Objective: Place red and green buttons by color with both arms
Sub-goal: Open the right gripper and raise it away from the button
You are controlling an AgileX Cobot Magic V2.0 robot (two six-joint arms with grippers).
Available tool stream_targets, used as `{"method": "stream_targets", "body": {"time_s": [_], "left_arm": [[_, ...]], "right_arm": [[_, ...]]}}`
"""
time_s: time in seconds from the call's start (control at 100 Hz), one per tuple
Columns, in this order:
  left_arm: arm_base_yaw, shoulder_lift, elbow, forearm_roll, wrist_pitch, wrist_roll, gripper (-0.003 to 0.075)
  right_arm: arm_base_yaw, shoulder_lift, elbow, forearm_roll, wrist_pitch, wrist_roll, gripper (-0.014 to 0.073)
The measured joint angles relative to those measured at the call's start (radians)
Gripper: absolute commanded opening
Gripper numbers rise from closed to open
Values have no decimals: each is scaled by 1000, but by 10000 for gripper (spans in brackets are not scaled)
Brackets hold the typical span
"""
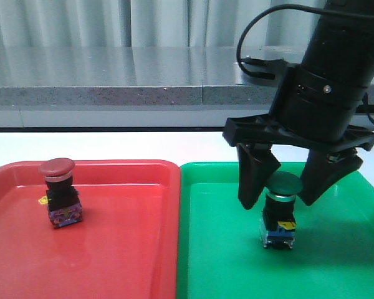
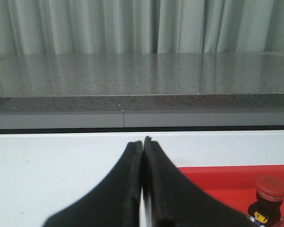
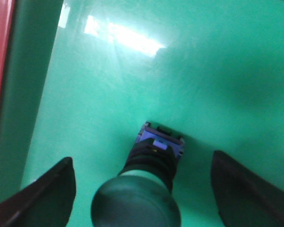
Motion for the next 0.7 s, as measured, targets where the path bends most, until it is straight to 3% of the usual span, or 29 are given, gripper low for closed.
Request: {"method": "stream_targets", "body": {"time_s": [0.23,0.37,0.49,0.7], "left_arm": [[0,0,0,0,0,0,-20],[0,0,0,0,0,0,-20],[0,0,0,0,0,0,-20],[0,0,0,0,0,0,-20]], "right_arm": [[0,-64,0,-1,-7,0,602],[0,-142,0,-20,1,0,535],[-15,-215,0,-29,19,0,402],[-119,-327,0,-55,79,0,52]]}}
